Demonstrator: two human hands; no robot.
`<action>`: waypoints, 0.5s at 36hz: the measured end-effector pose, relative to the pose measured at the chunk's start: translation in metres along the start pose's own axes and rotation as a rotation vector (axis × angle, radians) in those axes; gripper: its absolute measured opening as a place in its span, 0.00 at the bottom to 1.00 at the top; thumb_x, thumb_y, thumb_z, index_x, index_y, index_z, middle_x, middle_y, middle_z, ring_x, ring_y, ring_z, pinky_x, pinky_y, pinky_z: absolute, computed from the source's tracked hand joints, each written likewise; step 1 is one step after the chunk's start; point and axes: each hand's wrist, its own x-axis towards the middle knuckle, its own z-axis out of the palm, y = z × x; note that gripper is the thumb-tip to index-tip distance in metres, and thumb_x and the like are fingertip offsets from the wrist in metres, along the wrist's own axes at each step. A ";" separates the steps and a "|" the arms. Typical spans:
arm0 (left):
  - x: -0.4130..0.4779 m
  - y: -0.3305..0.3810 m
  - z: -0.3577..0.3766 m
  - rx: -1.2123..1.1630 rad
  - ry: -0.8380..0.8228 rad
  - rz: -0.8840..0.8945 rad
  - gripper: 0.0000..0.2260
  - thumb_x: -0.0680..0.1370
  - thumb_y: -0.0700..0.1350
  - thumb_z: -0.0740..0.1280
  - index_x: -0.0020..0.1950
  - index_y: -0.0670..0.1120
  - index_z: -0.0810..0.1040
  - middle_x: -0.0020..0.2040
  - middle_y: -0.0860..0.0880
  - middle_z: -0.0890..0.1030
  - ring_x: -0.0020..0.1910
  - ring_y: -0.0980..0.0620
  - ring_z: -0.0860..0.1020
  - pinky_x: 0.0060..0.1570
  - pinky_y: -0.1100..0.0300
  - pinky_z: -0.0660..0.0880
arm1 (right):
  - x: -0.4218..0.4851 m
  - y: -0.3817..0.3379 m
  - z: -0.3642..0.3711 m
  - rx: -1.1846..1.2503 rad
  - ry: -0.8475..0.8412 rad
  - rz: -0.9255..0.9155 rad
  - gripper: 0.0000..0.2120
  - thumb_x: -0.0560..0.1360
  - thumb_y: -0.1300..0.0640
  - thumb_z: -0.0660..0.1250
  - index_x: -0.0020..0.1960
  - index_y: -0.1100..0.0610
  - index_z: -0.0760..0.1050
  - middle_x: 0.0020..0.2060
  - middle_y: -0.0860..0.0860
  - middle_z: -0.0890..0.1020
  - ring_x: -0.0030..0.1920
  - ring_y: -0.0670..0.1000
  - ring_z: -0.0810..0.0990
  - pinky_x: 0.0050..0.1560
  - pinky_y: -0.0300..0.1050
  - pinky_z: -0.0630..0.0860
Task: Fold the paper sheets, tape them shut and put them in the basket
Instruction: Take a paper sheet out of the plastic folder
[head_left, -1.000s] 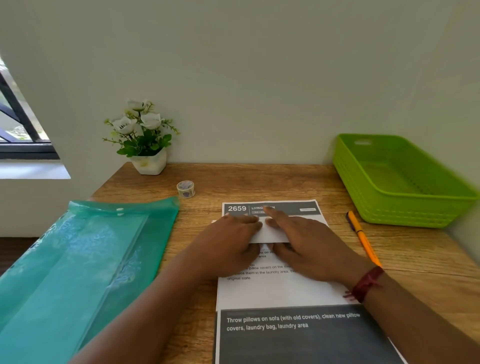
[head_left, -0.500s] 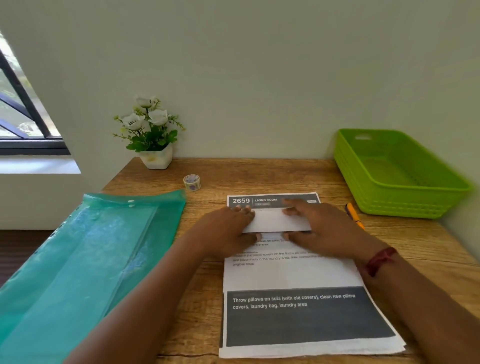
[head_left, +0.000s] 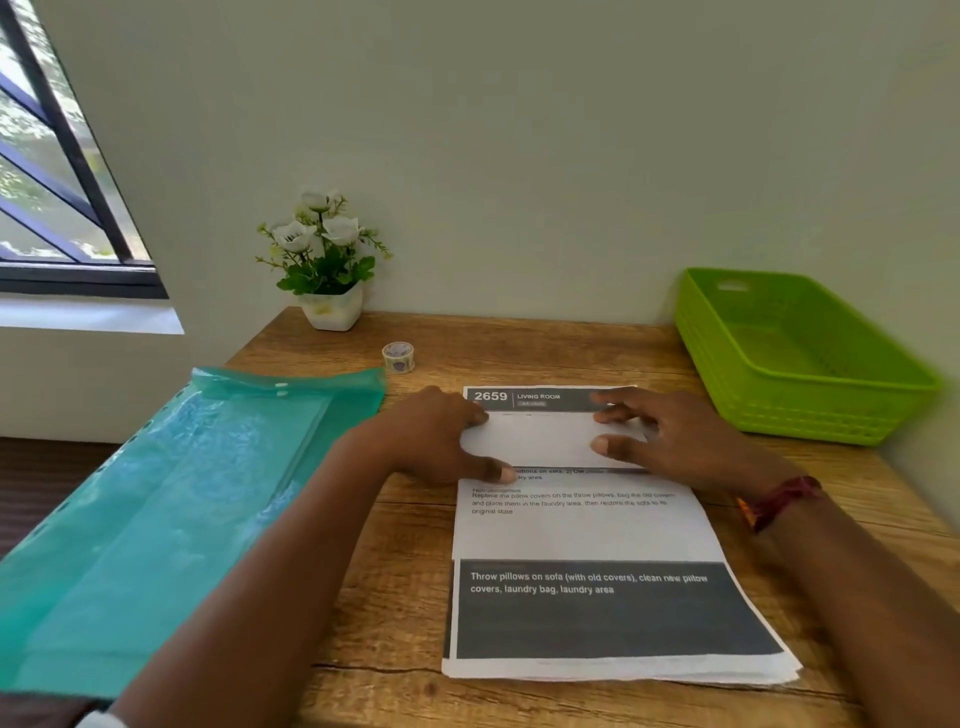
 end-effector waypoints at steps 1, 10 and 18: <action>0.001 -0.001 0.001 -0.027 0.032 -0.007 0.40 0.69 0.72 0.66 0.76 0.51 0.67 0.71 0.50 0.72 0.68 0.49 0.68 0.65 0.52 0.68 | 0.001 0.000 0.002 -0.019 0.020 0.006 0.37 0.64 0.27 0.65 0.68 0.44 0.73 0.56 0.38 0.81 0.47 0.29 0.75 0.47 0.25 0.65; 0.013 -0.007 0.008 -0.112 0.142 0.011 0.41 0.66 0.69 0.72 0.74 0.54 0.67 0.63 0.53 0.72 0.60 0.53 0.68 0.60 0.56 0.69 | 0.005 0.008 0.016 -0.166 -0.033 0.003 0.38 0.69 0.32 0.68 0.75 0.46 0.64 0.60 0.45 0.68 0.64 0.45 0.66 0.61 0.45 0.67; 0.016 -0.011 0.011 -0.179 0.169 -0.017 0.40 0.64 0.68 0.74 0.73 0.57 0.67 0.63 0.53 0.68 0.63 0.53 0.65 0.64 0.53 0.68 | 0.007 0.010 0.019 -0.091 -0.015 -0.006 0.40 0.67 0.33 0.71 0.75 0.47 0.64 0.56 0.44 0.66 0.60 0.44 0.65 0.60 0.41 0.67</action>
